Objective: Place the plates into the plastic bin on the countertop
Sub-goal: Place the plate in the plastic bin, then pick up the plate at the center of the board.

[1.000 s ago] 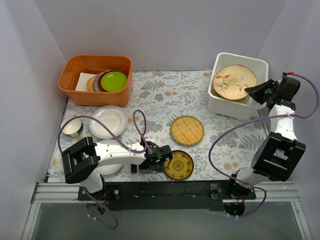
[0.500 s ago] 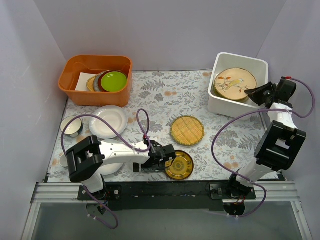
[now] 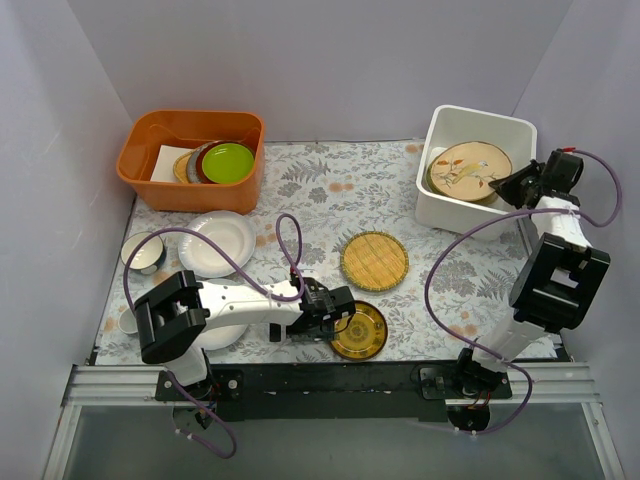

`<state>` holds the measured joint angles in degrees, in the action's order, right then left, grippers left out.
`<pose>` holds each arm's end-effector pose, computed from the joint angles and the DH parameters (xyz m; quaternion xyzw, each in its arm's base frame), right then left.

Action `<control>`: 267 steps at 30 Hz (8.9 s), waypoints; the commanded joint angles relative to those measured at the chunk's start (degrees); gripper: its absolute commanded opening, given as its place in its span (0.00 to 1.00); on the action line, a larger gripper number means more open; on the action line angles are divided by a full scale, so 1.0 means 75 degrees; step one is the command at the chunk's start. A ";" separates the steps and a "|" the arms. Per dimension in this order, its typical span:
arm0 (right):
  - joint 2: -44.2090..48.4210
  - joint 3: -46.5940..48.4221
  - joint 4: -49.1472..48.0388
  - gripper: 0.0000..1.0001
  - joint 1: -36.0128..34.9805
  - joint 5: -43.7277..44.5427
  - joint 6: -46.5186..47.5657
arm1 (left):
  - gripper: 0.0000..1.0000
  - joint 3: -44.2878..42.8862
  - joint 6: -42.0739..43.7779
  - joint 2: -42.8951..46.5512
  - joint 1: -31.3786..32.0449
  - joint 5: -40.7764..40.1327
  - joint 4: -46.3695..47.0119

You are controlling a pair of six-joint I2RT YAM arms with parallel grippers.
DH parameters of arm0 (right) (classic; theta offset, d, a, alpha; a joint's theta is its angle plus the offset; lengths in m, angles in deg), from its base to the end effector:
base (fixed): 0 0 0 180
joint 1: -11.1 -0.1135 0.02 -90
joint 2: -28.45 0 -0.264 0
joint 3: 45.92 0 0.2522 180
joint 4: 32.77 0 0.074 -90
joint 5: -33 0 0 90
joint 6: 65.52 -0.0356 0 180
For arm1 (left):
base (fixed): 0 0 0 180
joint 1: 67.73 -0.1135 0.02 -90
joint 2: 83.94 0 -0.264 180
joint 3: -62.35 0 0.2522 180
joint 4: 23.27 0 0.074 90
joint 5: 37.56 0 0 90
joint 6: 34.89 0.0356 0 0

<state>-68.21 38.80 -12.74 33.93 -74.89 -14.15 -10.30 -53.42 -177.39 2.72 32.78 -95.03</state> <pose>0.3627 -0.1408 0.2664 0.3766 0.7811 0.2005 0.4559 0.1006 -0.2475 0.1800 -0.3178 0.9324 0.0235 0.1705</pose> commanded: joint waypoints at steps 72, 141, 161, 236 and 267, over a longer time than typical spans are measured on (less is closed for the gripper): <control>0.0805 -0.0227 0.0337 0.83 -0.0267 -0.0966 0.0897 | 0.98 -0.0046 -0.0787 0.1561 0.0344 -0.0636 -0.1196; 0.8763 -0.6823 0.2236 0.77 -0.3853 -0.1704 0.0733 | 0.98 0.0738 -0.1057 0.2440 0.0567 -0.0086 0.1908; 0.8177 -0.7856 0.0736 0.76 -0.3853 -0.1704 0.0206 | 0.98 0.1255 0.0970 0.2277 -0.1940 0.2292 0.4497; 0.8259 -0.8571 -0.0097 0.76 -0.3782 -0.1810 -0.0099 | 0.00 -0.0011 0.1908 -0.2259 -0.4027 0.5610 0.7803; 0.9068 -0.8992 -0.1162 0.76 -0.3525 -0.2700 -0.0942 | 0.00 0.1184 0.1744 0.1198 -0.4039 0.6055 0.7405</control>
<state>-1.65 -28.30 -15.98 7.24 -92.70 -19.49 -1.58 -40.05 -173.68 -27.51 75.90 -39.97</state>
